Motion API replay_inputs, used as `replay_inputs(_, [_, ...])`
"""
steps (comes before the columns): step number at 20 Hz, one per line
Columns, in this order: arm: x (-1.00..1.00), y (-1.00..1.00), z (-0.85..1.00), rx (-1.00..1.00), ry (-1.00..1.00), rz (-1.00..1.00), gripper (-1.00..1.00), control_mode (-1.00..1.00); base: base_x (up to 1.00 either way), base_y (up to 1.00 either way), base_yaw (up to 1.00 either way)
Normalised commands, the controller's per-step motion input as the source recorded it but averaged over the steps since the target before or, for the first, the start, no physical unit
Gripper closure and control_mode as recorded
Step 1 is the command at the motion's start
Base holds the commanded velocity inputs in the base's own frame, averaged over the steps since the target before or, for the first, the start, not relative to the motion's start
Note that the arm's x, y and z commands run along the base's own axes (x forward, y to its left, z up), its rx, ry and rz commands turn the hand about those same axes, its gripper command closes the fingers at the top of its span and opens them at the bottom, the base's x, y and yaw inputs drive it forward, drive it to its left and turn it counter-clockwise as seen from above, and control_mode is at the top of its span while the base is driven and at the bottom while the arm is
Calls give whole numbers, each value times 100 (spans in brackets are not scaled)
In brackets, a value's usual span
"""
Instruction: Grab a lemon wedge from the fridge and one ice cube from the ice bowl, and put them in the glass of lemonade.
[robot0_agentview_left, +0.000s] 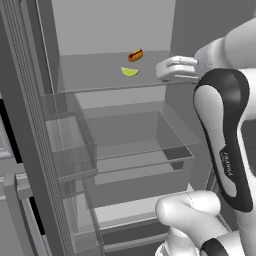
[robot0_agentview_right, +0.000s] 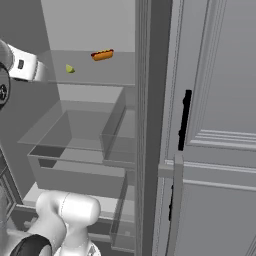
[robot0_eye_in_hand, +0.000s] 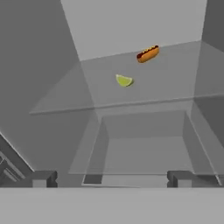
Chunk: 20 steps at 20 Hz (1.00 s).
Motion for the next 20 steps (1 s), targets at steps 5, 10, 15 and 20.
replay_inputs(5, [85,3,-2,-22,7,20,-100,-100,0,0,0])
replay_inputs(10, [74,-28,-54,0,-1,29,-100,-100,0,0,0])
replay_inputs(15, [83,-3,-33,-16,12,24,-100,-100,0,0,0])
replay_inputs(20, [62,20,0,-22,24,14,-100,-100,0,0,0])
